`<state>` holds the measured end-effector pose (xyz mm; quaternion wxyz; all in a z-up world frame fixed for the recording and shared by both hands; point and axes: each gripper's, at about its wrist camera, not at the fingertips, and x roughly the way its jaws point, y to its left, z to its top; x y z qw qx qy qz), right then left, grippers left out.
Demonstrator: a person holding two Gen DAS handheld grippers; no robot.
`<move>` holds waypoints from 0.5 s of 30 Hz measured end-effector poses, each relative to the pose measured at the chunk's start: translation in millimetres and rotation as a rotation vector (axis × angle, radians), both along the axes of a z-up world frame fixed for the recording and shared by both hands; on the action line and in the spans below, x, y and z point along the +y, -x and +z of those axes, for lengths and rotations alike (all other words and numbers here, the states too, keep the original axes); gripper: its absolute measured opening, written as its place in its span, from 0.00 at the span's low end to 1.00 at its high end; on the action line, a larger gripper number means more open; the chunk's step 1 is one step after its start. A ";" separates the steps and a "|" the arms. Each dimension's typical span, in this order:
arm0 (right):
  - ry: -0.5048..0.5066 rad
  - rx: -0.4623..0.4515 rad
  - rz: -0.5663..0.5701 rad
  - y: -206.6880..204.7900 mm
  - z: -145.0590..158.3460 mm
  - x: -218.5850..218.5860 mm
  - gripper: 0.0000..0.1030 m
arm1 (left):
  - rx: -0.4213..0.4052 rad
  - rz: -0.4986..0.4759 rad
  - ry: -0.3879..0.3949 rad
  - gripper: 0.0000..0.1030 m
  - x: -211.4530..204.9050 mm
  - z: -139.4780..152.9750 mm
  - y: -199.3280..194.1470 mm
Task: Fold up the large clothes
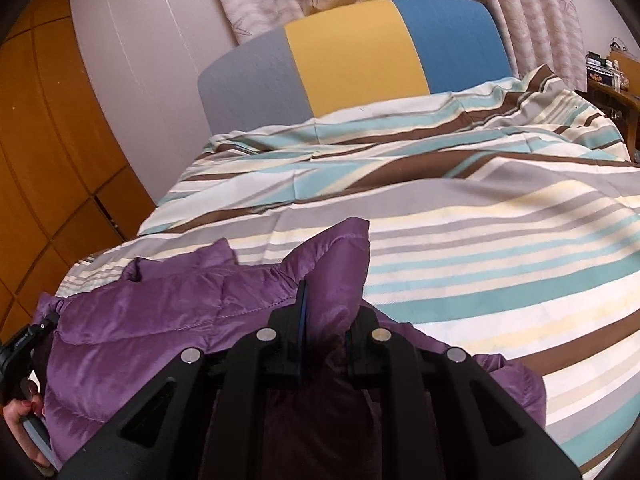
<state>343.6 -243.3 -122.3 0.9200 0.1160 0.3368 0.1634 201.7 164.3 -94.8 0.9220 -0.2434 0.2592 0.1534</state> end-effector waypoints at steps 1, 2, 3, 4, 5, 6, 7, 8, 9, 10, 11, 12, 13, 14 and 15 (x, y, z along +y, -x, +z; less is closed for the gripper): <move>0.008 0.011 -0.003 -3.0 -1.8 0.8 0.16 | 0.017 -0.001 0.013 0.10 1.5 -4.4 -2.5; 0.019 0.030 -0.005 -6.6 -5.9 1.9 0.17 | 0.033 -0.004 0.030 0.10 3.4 -8.7 -5.3; 0.030 0.052 -0.010 -10.0 -9.9 3.1 0.20 | 0.054 -0.010 0.055 0.10 6.5 -14.3 -9.1; 0.046 0.079 -0.014 -14.0 -14.8 5.2 0.22 | 0.073 -0.018 0.073 0.10 8.4 -18.3 -12.8; 0.060 0.094 -0.014 -16.2 -17.5 7.1 0.23 | 0.088 -0.026 0.083 0.10 9.1 -20.9 -15.9; 0.088 0.117 -0.011 -19.9 -21.3 10.8 0.24 | 0.104 -0.033 0.086 0.11 9.0 -23.8 -18.6; 0.107 0.127 -0.011 -21.3 -23.1 14.0 0.24 | 0.115 -0.036 0.085 0.11 8.6 -24.8 -20.1; 0.126 0.135 -0.011 -22.3 -24.8 16.6 0.25 | 0.124 -0.037 0.083 0.11 8.0 -25.7 -21.3; 0.146 0.139 -0.012 -22.9 -25.9 18.7 0.26 | 0.132 -0.036 0.080 0.14 7.4 -26.3 -22.0; 0.156 0.139 -0.013 -23.1 -26.6 19.6 0.27 | 0.136 -0.036 0.081 0.14 7.2 -26.6 -22.9; 0.168 0.137 -0.017 -22.7 -27.2 20.5 0.27 | 0.135 -0.036 0.084 0.14 7.8 -27.0 -22.1; 0.177 0.135 -0.019 -22.2 -27.8 20.9 0.28 | 0.134 -0.035 0.087 0.14 7.7 -26.6 -22.0; 0.181 0.134 -0.021 -21.6 -28.3 21.2 0.28 | 0.134 -0.035 0.089 0.17 7.6 -26.6 -22.4; 0.183 0.133 -0.023 -21.6 -28.5 20.8 0.29 | 0.138 -0.033 0.088 0.18 7.3 -26.3 -23.4; 0.186 0.133 -0.026 -21.6 -28.9 20.7 0.30 | 0.142 -0.032 0.087 0.21 7.0 -26.2 -23.6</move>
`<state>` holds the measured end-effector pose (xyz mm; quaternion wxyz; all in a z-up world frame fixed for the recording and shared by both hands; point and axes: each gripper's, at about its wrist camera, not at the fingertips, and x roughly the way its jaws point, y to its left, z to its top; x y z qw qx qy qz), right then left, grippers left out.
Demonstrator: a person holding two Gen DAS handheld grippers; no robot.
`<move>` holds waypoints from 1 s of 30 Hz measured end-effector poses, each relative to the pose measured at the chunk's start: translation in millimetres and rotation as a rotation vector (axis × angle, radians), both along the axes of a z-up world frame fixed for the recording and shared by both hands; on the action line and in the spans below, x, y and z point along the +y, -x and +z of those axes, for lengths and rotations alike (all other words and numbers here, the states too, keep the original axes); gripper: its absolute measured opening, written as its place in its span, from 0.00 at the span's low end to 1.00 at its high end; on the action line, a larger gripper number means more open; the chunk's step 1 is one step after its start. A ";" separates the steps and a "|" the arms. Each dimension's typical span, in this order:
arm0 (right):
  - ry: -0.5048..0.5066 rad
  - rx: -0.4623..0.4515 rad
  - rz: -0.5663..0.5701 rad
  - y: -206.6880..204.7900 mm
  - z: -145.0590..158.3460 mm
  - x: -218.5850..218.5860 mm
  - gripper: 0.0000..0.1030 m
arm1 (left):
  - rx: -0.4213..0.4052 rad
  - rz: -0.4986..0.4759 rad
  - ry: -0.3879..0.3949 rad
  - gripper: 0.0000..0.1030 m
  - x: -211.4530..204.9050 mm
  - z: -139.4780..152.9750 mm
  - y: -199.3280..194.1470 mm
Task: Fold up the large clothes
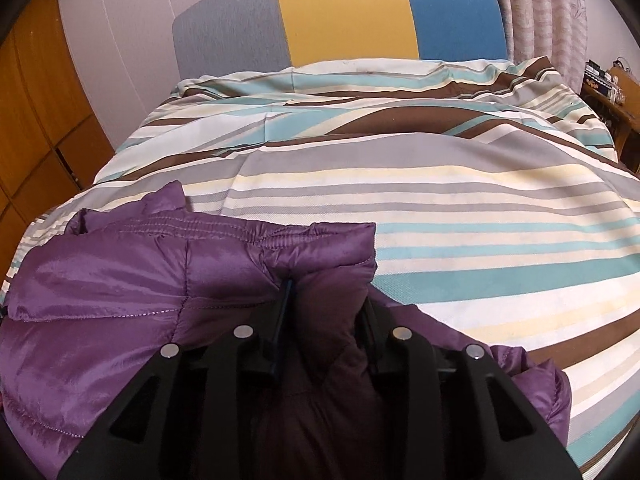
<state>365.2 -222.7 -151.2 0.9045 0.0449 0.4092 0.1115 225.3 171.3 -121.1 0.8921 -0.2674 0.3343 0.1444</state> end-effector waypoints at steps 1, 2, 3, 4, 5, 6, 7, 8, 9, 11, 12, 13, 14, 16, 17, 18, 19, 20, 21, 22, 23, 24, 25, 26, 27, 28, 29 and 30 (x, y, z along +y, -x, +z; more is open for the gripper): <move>0.004 0.000 -0.002 -0.2 -0.1 1.1 0.32 | 0.003 0.001 -0.002 0.25 -1.1 0.6 -0.2; 0.010 -0.001 -0.006 -0.8 -0.1 1.8 0.33 | 0.003 0.000 -0.001 0.27 -1.4 1.2 0.0; 0.019 -0.003 -0.010 -1.1 0.0 2.0 0.34 | 0.003 -0.001 0.002 0.32 -0.3 1.9 0.0; 0.032 -0.005 -0.014 -1.0 0.0 3.0 0.37 | 0.005 0.000 0.005 0.41 -0.4 3.2 0.9; 0.043 -0.007 -0.019 -0.5 0.5 3.9 0.38 | 0.008 0.002 0.004 0.47 -0.7 5.0 2.3; 0.052 -0.009 -0.025 -0.4 0.3 3.9 0.40 | 0.012 -0.001 -0.002 0.61 -2.3 9.2 4.0; 0.055 -0.009 -0.027 0.0 0.3 4.1 0.42 | 0.014 -0.007 -0.009 0.76 -4.5 14.0 6.7; 0.057 -0.009 -0.029 0.1 0.5 4.6 0.42 | 0.010 -0.013 -0.027 0.80 -8.1 20.1 10.8; 0.059 -0.008 -0.032 -0.1 0.6 4.6 0.44 | -0.014 -0.008 -0.070 0.81 -14.5 29.6 19.2; 0.067 -0.010 -0.038 0.5 1.0 4.6 0.47 | -0.058 0.011 -0.152 0.87 -27.9 45.8 34.7; 0.070 -0.011 -0.040 0.3 1.1 4.8 0.48 | -0.085 0.013 -0.185 0.91 -38.0 55.7 42.9; 0.073 -0.012 -0.043 0.4 1.3 4.6 0.50 | -0.102 0.011 -0.200 0.91 -45.4 61.8 47.8; 0.075 -0.013 -0.046 0.5 1.5 4.3 0.51 | -0.111 0.004 -0.210 0.91 -53.4 66.9 50.8; 0.077 -0.015 -0.055 1.5 1.6 4.7 0.55 | -0.124 -0.037 -0.218 0.91 -72.2 74.8 50.7; 0.076 -0.015 -0.056 2.0 1.8 4.5 0.55 | -0.123 -0.048 -0.230 0.91 -80.0 76.8 48.0; 0.075 -0.016 -0.057 2.5 2.0 4.0 0.56 | -0.113 -0.060 -0.254 0.91 -89.6 78.1 41.6; 0.074 -0.017 -0.059 2.9 2.2 3.5 0.57 | -0.102 -0.076 -0.268 0.91 -95.9 78.1 34.2; 0.075 -0.018 -0.059 3.2 2.3 3.6 0.57 | -0.094 -0.092 -0.281 0.90 -101.4 76.3 26.9; 0.076 -0.018 -0.061 3.3 2.3 4.3 0.57 | -0.087 -0.101 -0.310 0.85 -107.1 75.0 16.6; 0.079 -0.019 -0.062 3.5 2.5 4.5 0.58 | -0.078 -0.103 -0.338 0.83 -110.9 72.2 8.5; 0.080 -0.020 -0.063 3.7 2.4 5.3 0.58 | -0.063 -0.106 -0.366 0.83 -113.0 68.2 -0.2; 0.081 -0.021 -0.064 3.8 2.4 5.3 0.58 | -0.040 -0.108 -0.397 0.83 -115.0 60.8 -11.8; 0.081 -0.021 -0.065 4.1 2.4 5.2 0.59 | -0.018 -0.112 -0.415 0.83 -114.7 52.7 -19.4; 0.079 -0.020 -0.065 4.2 2.2 4.9 0.59 | 0.013 -0.123 -0.424 0.83 -114.0 42.5 -25.7; 0.076 -0.019 -0.067 4.2 2.1 4.5 0.60 | 0.069 -0.152 -0.397 0.83 -111.1 25.3 -35.6; 0.071 -0.019 -0.066 4.3 2.2 4.0 0.61 | 0.097 -0.171 -0.354 0.83 -107.2 13.2 -40.3; 0.068 -0.020 -0.065 4.3 2.2 3.5 0.61 | 0.098 -0.175 -0.326 0.83 -103.8 8.7 -43.0; 0.065 -0.019 -0.066 4.2 2.1 3.0 0.61 | 0.086 -0.180 -0.308 0.84 -100.6 6.8 -43.7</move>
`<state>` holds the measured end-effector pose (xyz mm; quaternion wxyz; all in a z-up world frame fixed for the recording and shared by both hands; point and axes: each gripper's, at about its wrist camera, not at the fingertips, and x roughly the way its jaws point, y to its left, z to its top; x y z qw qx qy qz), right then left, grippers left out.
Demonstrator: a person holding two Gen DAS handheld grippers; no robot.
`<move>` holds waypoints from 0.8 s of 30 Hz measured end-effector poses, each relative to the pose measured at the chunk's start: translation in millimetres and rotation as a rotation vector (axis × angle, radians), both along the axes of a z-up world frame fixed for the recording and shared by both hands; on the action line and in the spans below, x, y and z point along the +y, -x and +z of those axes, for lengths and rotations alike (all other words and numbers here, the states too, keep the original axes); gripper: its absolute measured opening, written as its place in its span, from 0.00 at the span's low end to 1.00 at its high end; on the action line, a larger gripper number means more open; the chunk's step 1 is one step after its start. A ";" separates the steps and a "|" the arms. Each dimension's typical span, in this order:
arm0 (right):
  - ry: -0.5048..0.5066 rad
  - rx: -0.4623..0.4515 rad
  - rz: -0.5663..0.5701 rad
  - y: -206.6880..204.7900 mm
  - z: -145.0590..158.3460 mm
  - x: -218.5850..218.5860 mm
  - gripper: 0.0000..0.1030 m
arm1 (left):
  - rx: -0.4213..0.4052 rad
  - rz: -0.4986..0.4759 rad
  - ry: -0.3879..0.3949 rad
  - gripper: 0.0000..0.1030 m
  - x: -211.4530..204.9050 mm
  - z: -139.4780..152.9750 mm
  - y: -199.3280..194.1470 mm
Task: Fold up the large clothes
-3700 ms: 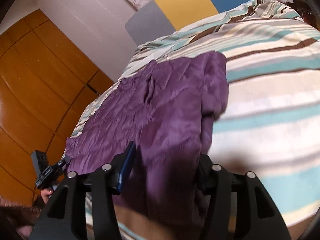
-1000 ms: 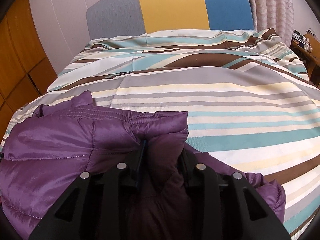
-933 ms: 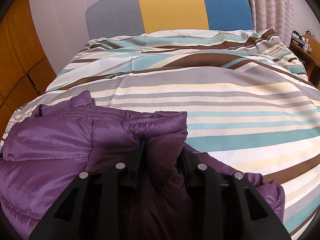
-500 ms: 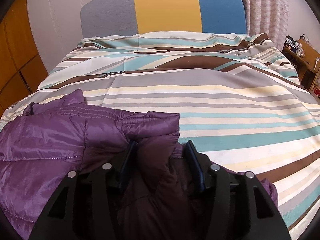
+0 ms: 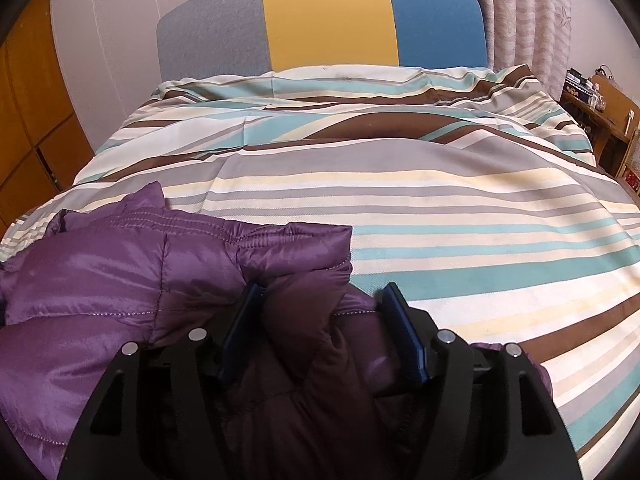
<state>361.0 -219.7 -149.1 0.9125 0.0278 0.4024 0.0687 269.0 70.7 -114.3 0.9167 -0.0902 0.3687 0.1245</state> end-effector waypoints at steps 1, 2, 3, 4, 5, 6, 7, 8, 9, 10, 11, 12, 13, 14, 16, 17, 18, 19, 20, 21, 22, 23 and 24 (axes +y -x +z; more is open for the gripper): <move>-0.002 0.002 0.000 -0.4 -0.3 -0.4 0.62 | -0.005 -0.001 0.011 0.84 1.6 -1.4 0.4; -0.006 0.003 0.000 -0.5 -0.4 -0.8 0.62 | -0.012 -0.003 0.024 0.85 3.3 -2.8 1.4; -0.010 0.003 0.000 -0.6 -0.3 -0.9 0.62 | -0.021 -0.007 0.048 0.85 7.0 -4.2 2.3; -0.016 -0.002 0.000 0.2 0.3 -1.3 0.62 | -0.024 -0.010 0.067 0.86 10.1 -5.4 2.8; -0.024 -0.013 -0.001 2.1 1.7 -2.6 0.63 | -0.027 -0.013 0.081 0.86 11.9 -6.9 3.8; -0.032 -0.028 -0.003 4.8 3.9 -3.7 0.66 | -0.030 -0.014 0.090 0.86 13.5 -7.9 4.5; -0.039 -0.060 -0.007 10.7 8.5 -5.4 0.71 | -0.032 -0.016 0.092 0.86 13.4 -8.6 4.7; -0.038 -0.091 -0.013 16.8 13.5 -6.0 0.73 | -0.034 -0.016 0.093 0.86 13.9 -8.9 5.3; -0.022 -0.130 -0.012 26.2 21.5 -4.3 0.74 | -0.036 -0.016 0.094 0.86 13.0 -7.5 4.8; -0.003 -0.151 0.000 32.2 27.3 -1.0 0.74 | -0.038 -0.017 0.097 0.86 10.9 -7.0 4.7; 0.028 -0.176 0.025 41.5 35.6 6.3 0.74 | -0.040 -0.017 0.100 0.87 11.3 -7.2 5.1; 0.044 -0.207 0.058 52.8 45.1 14.8 0.74 | -0.041 -0.018 0.102 0.87 11.2 -7.5 3.8; 0.043 -0.235 0.087 63.4 53.1 21.7 0.74 | -0.040 -0.018 0.102 0.87 11.0 -7.5 3.3; 0.035 -0.261 0.115 73.5 60.7 29.4 0.74 | -0.040 -0.017 0.100 0.87 10.6 -7.5 3.4; 0.014 -0.287 0.185 89.3 73.1 49.8 0.74 | -0.041 -0.018 0.103 0.87 11.5 -7.8 3.4; 0.008 -0.282 0.221 92.1 75.2 62.1 0.74 | -0.042 -0.018 0.104 0.87 11.8 -7.9 3.8; 0.006 -0.266 0.254 91.5 74.6 75.6 0.72 | -0.043 -0.017 0.104 0.87 11.5 -7.5 4.4; 0.003 -0.253 0.271 89.5 72.8 84.4 0.72 | -0.046 -0.018 0.107 0.87 12.2 -7.4 4.3; 0.003 -0.239 0.284 85.8 68.8 94.8 0.72 | -0.049 -0.018 0.112 0.87 12.8 -7.2 4.8; 0.009 -0.230 0.285 83.5 64.5 101.0 0.72 | -0.053 -0.017 0.117 0.87 13.5 -7.2 6.0; 0.030 -0.202 0.278 76.5 54.4 109.0 0.72 | -0.058 -0.017 0.123 0.87 14.7 -7.0 6.7; 0.043 -0.180 0.272 72.4 45.5 112.6 0.72 | -0.064 -0.017 0.131 0.87 15.8 -7.1 7.5; 0.042 -0.138 0.261 65.1 31.7 114.5 0.72 | -0.070 -0.017 0.136 0.87 16.6 -7.0 8.0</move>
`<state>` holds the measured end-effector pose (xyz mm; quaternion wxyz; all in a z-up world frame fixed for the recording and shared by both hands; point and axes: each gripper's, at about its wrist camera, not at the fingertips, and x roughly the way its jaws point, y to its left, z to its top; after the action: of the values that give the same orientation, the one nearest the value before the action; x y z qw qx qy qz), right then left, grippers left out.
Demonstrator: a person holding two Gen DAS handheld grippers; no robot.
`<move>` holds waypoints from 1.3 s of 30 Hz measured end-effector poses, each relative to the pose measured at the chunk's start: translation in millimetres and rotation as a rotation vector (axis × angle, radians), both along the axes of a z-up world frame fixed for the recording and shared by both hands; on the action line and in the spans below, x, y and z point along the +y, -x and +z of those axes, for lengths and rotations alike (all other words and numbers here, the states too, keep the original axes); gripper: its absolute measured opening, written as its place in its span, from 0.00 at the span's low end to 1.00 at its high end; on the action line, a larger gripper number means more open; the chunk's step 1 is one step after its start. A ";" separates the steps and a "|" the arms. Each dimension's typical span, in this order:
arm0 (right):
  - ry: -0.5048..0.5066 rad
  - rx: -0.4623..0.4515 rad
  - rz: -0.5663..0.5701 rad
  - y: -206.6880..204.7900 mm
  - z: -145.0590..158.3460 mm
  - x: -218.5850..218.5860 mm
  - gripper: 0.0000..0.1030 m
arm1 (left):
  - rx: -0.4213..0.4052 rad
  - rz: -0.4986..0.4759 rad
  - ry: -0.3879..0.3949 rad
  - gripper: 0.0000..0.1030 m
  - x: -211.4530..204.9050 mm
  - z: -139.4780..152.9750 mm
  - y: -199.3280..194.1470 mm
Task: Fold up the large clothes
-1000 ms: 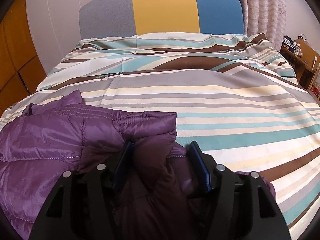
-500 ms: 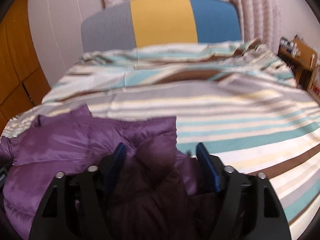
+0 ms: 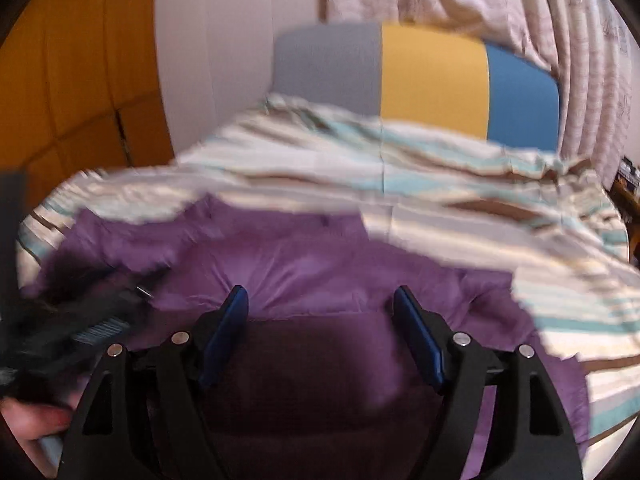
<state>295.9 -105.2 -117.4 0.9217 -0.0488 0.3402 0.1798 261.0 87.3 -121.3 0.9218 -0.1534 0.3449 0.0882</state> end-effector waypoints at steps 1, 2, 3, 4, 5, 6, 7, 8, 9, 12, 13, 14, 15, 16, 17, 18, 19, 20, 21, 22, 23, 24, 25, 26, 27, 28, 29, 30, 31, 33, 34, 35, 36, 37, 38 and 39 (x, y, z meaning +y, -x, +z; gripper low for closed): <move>-0.009 0.022 -0.007 -2.1 -7.3 -0.4 0.72 | -0.006 0.000 0.003 0.87 -0.1 0.5 0.3; -0.017 0.042 -0.012 -6.5 -13.0 -0.7 0.73 | -0.007 0.001 0.005 0.87 0.1 0.2 0.2; -0.011 0.060 -0.013 -10.8 -17.5 1.4 0.73 | -0.007 0.002 0.004 0.87 0.0 0.0 -0.1; 0.004 0.071 -0.014 -15.3 -21.3 2.7 0.73 | -0.005 0.005 0.001 0.87 -0.8 -0.1 -0.6; 0.027 0.080 -0.016 -18.1 -24.4 6.9 0.73 | -0.002 0.007 -0.003 0.87 -1.7 -0.2 -0.7; 0.045 0.083 -0.017 -20.2 -26.5 10.1 0.74 | 0.003 0.009 -0.009 0.87 -2.5 -0.5 -1.8; 0.054 0.084 -0.017 -22.1 -28.1 9.6 0.74 | 0.006 0.008 -0.011 0.88 -2.7 -0.7 -2.3; 0.056 0.087 -0.015 -23.0 -29.5 9.9 0.74 | 0.008 0.008 -0.010 0.88 -2.5 -0.7 -2.5; 0.051 0.089 -0.014 -23.6 -30.7 7.5 0.74 | 0.009 0.007 -0.009 0.88 -2.4 -0.7 -2.5; 0.031 0.096 -0.010 -25.0 -30.4 4.2 0.75 | 0.023 0.002 -0.014 0.91 -3.8 0.2 -3.7; 0.023 0.094 -0.009 -23.3 -29.2 1.5 0.75 | 0.037 0.000 -0.023 0.92 -5.1 1.1 -5.5; 0.015 0.093 -0.007 -22.8 -28.0 0.1 0.75 | 0.061 0.001 -0.036 0.92 -6.8 3.2 -6.3; 0.007 0.095 -0.005 -22.7 -26.3 -1.8 0.77 | 0.078 0.000 -0.044 0.92 -7.5 5.8 -5.4; -0.006 0.101 0.001 -22.0 -22.9 -5.2 0.79 | 0.086 -0.003 -0.045 0.92 -7.4 8.6 -4.0; -0.015 0.105 0.005 -21.1 -20.0 -6.1 0.79 | 0.092 -0.009 -0.040 0.93 -6.0 12.7 -0.6; -0.029 0.108 0.009 -20.1 -16.0 -9.4 0.79 | 0.090 -0.002 -0.036 0.93 -2.1 17.6 4.5; -0.052 0.101 0.011 -18.0 -9.0 -16.2 0.79 | 0.085 0.020 -0.034 0.93 2.5 21.3 8.7; -0.060 0.092 0.011 -16.1 -4.7 -19.0 0.79 | 0.071 0.055 -0.022 0.93 11.1 26.7 15.2; -0.066 0.076 0.010 -14.6 2.3 -25.5 0.79 | 0.056 0.078 -0.004 0.93 19.2 30.7 20.1; -0.060 0.065 0.008 -14.3 7.2 -29.9 0.79 | 0.047 0.100 0.005 0.93 25.2 33.4 23.5; -0.049 0.057 0.004 -15.1 10.9 -33.6 0.79 | 0.040 0.129 0.009 0.94 32.5 36.3 26.4; -0.040 0.050 -0.001 -15.2 14.0 -36.7 0.79 | 0.038 0.166 0.009 0.94 42.2 39.4 28.8; -0.031 0.043 -0.008 -16.7 16.9 -41.8 0.79 | 0.041 0.192 0.009 0.94 49.8 40.4 30.6; -0.025 0.042 -0.014 -18.6 18.3 -46.3 0.79 | 0.044 0.211 0.010 0.94 56.0 40.9 31.2; -0.023 0.046 -0.024 -22.6 18.6 -52.7 0.79 | 0.049 0.229 0.009 0.94 63.4 40.8 31.2; -0.022 0.050 -0.031 -26.0 18.0 -56.7 0.79 | 0.056 0.244 0.003 0.94 68.7 40.3 29.9; -0.019 0.053 -0.039 -29.3 16.8 -62.3 0.79 | 0.070 0.259 -0.013 0.94 74.1 39.0 27.1; -0.014 0.056 -0.045 -32.4 15.8 -63.5 0.79 | 0.087 0.268 -0.033 0.94 77.7 36.8 23.5; -0.006 0.063 -0.053 -36.9 13.0 -66.2 0.79 | 0.103 0.272 -0.048 0.94 81.0 33.8 21.2; -0.002 0.090 -0.068 -44.3 3.3 -71.5 0.79 | 0.152 0.272 -0.063 0.94 87.9 21.5 12.9; -0.006 0.105 -0.071 -47.4 -2.4 -73.4 0.79 | 0.181 0.268 -0.052 0.95 90.5 13.3 9.2; -0.013 0.118 -0.074 -50.3 -8.1 -74.2 0.80 | 0.201 0.261 -0.029 0.97 94.2 5.0 6.8; -0.025 0.126 -0.077 -51.5 -13.2 -75.2 0.82 | 0.192 0.258 0.005 0.97 98.4 -2.3 7.1; -0.033 0.129 -0.079 -52.0 -15.2 -77.4 0.83 | 0.175 0.259 0.017 0.97 99.4 -5.2 8.7; -0.039 0.130 -0.081 -53.5 -18.0 -77.7 0.83 | 0.163 0.257 0.022 0.97 100.2 -7.3 9.7; -0.040 0.131 -0.082 -54.9 -19.9 -77.5 0.84 | 0.156 0.254 0.026 0.97 101.0 -9.8 9.9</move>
<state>350.8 -182.7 -137.3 0.9048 -0.0045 0.3980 0.1514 251.0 188.3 -131.1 0.8714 -0.2005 0.3946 0.2115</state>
